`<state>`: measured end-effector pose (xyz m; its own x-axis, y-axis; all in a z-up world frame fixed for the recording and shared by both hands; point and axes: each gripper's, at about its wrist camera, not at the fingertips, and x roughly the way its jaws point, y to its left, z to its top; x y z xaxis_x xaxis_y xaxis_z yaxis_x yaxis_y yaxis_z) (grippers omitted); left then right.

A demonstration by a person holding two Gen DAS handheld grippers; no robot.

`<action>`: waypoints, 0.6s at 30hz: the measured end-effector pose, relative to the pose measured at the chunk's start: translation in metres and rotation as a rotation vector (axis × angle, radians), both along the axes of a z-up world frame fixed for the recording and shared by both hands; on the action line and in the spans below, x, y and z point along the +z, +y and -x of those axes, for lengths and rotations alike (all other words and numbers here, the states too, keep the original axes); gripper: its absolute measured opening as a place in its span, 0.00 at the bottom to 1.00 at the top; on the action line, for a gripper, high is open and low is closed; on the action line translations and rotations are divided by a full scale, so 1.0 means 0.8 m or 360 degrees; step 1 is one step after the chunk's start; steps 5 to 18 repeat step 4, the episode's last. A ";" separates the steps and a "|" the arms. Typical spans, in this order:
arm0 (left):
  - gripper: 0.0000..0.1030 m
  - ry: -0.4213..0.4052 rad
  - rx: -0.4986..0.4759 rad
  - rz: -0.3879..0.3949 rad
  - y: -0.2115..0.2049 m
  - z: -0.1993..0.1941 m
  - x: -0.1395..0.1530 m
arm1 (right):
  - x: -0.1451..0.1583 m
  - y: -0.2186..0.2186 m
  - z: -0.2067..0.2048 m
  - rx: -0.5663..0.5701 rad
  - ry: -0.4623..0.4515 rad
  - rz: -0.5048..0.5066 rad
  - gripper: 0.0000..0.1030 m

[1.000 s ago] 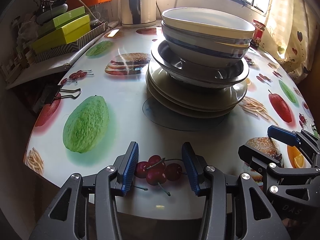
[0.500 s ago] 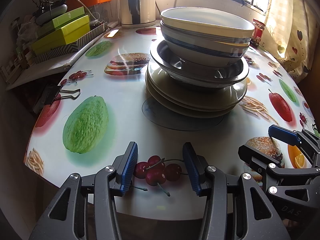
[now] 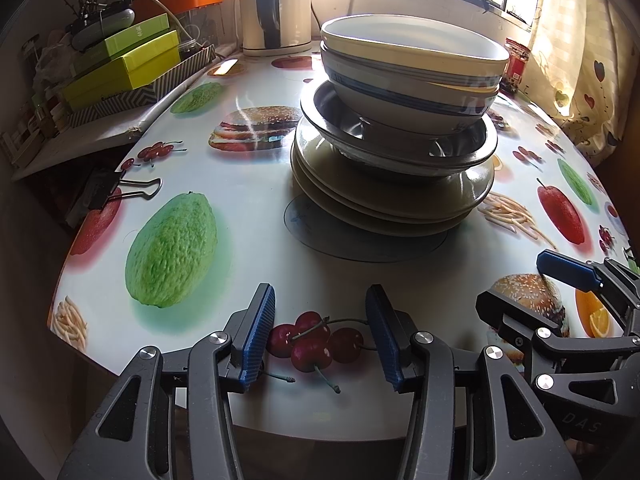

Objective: Organize plates and bowls

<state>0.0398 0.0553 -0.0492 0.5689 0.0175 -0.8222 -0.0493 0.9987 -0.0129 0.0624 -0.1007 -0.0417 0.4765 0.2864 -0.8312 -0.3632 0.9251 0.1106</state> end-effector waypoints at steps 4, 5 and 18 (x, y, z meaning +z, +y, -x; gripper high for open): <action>0.48 0.0000 0.0001 0.0000 0.000 0.000 0.000 | 0.000 0.000 0.000 0.0000 0.0000 0.0000 0.78; 0.48 0.0000 0.0001 0.0000 0.000 0.000 0.000 | 0.000 0.000 0.000 0.0000 0.0000 0.0000 0.78; 0.48 0.0000 0.0001 0.0000 0.000 0.000 0.000 | 0.000 0.000 0.000 0.0000 0.0000 0.0000 0.78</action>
